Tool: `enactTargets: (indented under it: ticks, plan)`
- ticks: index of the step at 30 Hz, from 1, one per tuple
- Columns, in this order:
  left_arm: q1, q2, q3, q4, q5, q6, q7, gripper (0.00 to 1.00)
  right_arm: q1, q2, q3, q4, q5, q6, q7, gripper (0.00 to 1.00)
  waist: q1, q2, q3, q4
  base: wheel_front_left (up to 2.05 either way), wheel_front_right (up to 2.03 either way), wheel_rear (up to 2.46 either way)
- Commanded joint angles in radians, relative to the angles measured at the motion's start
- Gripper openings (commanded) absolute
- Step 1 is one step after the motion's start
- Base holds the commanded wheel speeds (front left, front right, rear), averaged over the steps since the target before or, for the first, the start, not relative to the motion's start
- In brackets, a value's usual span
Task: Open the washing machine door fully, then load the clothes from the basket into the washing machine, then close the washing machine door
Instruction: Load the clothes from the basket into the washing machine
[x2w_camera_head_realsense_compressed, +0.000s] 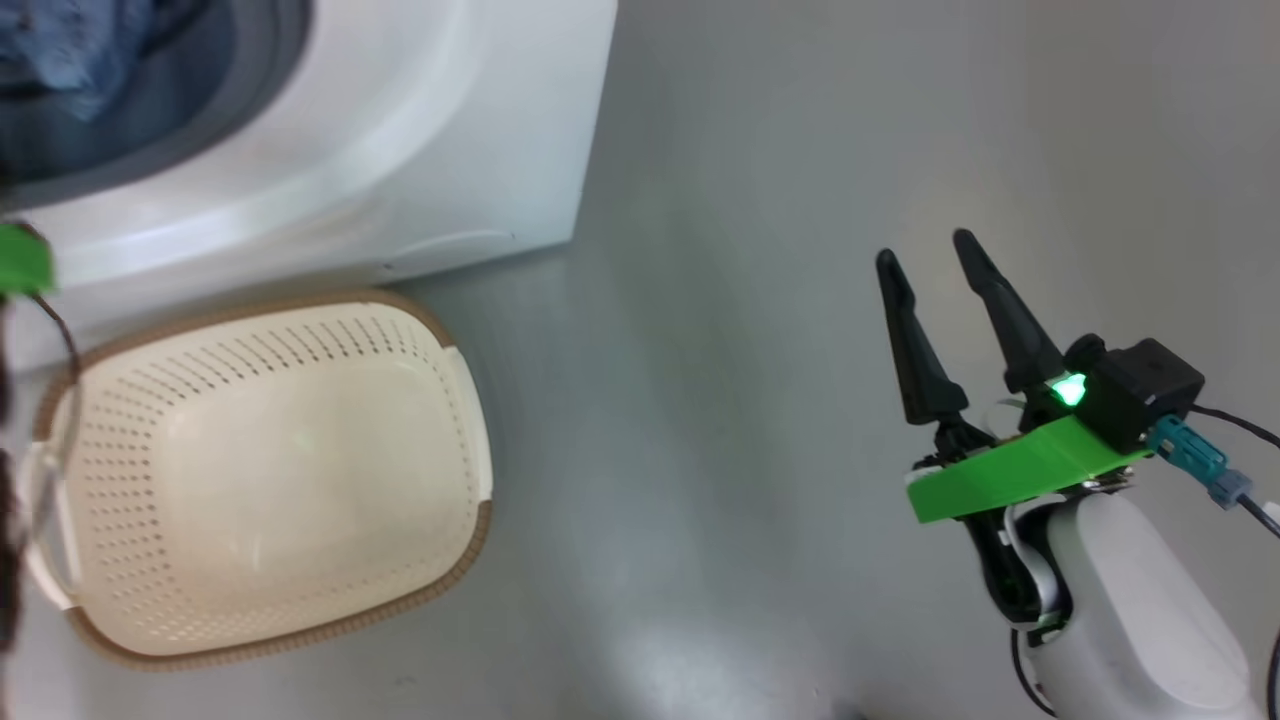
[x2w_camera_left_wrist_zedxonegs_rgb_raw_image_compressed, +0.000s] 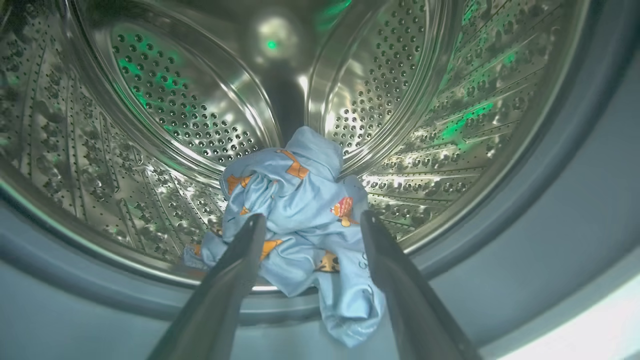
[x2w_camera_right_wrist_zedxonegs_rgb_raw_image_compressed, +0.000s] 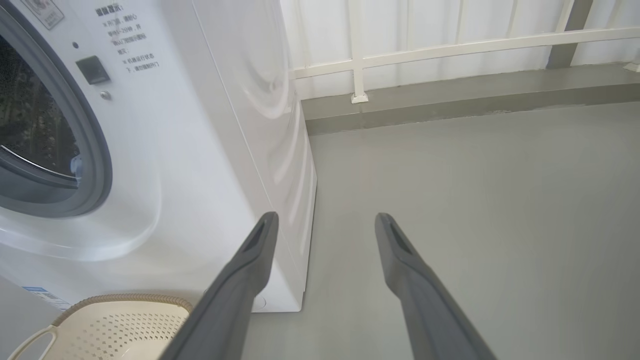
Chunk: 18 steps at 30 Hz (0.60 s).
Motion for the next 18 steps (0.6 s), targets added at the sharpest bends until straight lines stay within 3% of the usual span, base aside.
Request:
enactTargets:
  ticks: [1, 18]
  plan:
    - [0.046, 0.034, 0.039, -0.047, 0.021, 0.000, -0.005, 1.00, 0.031, -0.014, 0.011, -0.016, -0.004, 0.004, -0.008, 1.00, 0.0000, 0.0000, -0.053, 0.026, 0.00, 0.00, 0.00]
    - [0.441, -0.100, 0.174, -0.256, 0.132, 0.000, -0.005, 1.00, 0.141, -0.100, -0.010, 0.003, 0.021, 0.004, -0.008, 1.00, 0.0000, 0.0000, -0.259, 0.099, 0.00, 0.00, 0.00]
